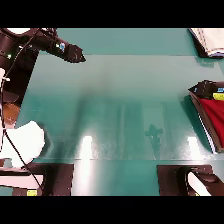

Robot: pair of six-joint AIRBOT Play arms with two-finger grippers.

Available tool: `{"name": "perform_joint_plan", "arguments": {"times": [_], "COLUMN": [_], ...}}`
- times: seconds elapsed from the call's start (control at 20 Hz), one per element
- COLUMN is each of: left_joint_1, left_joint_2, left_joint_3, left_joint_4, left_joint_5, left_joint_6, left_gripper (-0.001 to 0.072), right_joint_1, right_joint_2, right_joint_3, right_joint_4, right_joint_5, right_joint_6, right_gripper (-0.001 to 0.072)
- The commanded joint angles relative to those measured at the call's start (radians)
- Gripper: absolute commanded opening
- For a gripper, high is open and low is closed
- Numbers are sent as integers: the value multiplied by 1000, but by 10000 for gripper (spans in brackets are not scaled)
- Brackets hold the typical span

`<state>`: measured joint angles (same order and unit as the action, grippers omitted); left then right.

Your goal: Fold the shirts.

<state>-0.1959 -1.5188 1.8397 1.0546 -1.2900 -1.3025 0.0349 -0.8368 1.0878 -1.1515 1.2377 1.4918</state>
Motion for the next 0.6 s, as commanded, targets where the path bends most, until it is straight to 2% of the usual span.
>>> {"name": "perform_joint_plan", "arguments": {"times": [0.0, 0.55], "left_joint_1": [0, 0], "left_joint_2": [0, 0], "left_joint_3": [0, 0], "left_joint_4": [0, -1], "left_joint_5": [0, 6], "left_joint_6": [0, -1], "left_gripper": [26, 26], "right_joint_1": [1, 1], "right_joint_2": [1, 1], "right_joint_3": [1, 1], "right_joint_4": [1, 8], "right_joint_5": [0, 23], "right_joint_6": [0, 0], "right_gripper": [11, 12]}}
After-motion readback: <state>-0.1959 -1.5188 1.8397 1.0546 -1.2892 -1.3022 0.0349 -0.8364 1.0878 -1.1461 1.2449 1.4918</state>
